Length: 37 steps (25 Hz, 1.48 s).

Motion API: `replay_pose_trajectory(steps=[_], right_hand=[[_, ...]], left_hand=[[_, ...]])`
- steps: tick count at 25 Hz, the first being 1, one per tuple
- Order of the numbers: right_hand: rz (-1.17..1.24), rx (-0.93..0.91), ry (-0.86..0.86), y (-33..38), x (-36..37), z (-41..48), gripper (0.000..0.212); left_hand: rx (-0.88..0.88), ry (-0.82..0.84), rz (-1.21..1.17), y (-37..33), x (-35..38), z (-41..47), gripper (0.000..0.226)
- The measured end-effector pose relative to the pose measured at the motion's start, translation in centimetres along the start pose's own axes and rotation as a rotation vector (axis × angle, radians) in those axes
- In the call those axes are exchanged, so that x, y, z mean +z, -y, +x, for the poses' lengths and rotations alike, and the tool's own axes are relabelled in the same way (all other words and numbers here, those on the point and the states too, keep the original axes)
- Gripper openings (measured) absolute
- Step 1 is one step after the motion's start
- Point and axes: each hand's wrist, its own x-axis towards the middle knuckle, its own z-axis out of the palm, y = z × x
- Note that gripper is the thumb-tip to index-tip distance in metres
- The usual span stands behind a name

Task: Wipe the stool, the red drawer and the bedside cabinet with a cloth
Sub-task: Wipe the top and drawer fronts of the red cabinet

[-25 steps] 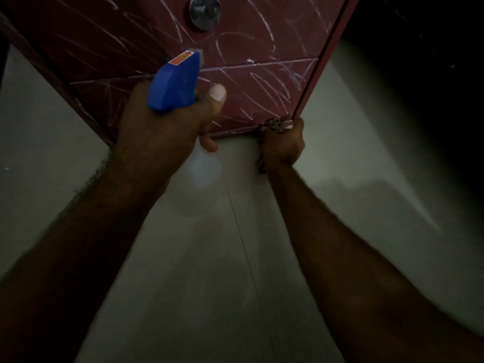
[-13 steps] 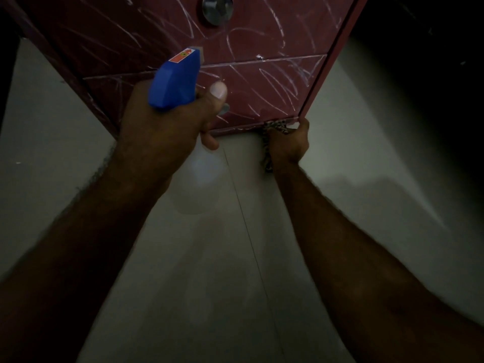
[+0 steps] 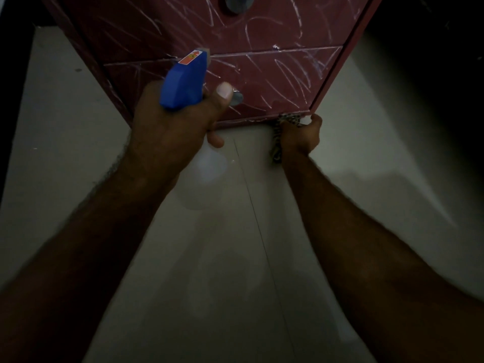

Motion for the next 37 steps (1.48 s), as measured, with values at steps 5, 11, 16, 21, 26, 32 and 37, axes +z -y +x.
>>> replay_pose_trajectory(steps=[5,11,16,21,26,32,37], right_hand=[[-0.069,-0.124,0.156,-0.8,1.2,-2.3,0.065],[0.258,0.383,0.276,0.1,-1.2,-2.0,0.083],[0.47,0.549,0.385,0.4,-3.9,-2.3,0.028],[0.715,0.686,0.461,-0.6,-4.5,-2.1,0.023],[0.446,0.537,0.382,0.2,-2.6,-1.8,0.032],[0.574,0.493,0.153,0.0,-0.7,-1.0,0.081],[0.341,0.376,0.088,-0.3,1.1,-1.8,0.079]], left_hand=[[0.007,-0.005,0.026,0.3,-0.6,-0.6,0.027],[0.031,0.012,0.017,0.2,-0.9,-2.3,0.02],[-0.001,-0.011,0.009,0.8,-0.4,-2.9,0.051],[-0.016,0.018,0.014,1.1,-0.1,-3.2,0.052],[-0.04,-0.008,0.074,1.8,0.2,-2.4,0.035],[-0.016,-0.027,0.082,3.0,-0.3,-0.6,0.028],[0.005,-0.046,0.043,3.9,-1.2,0.6,0.024]])
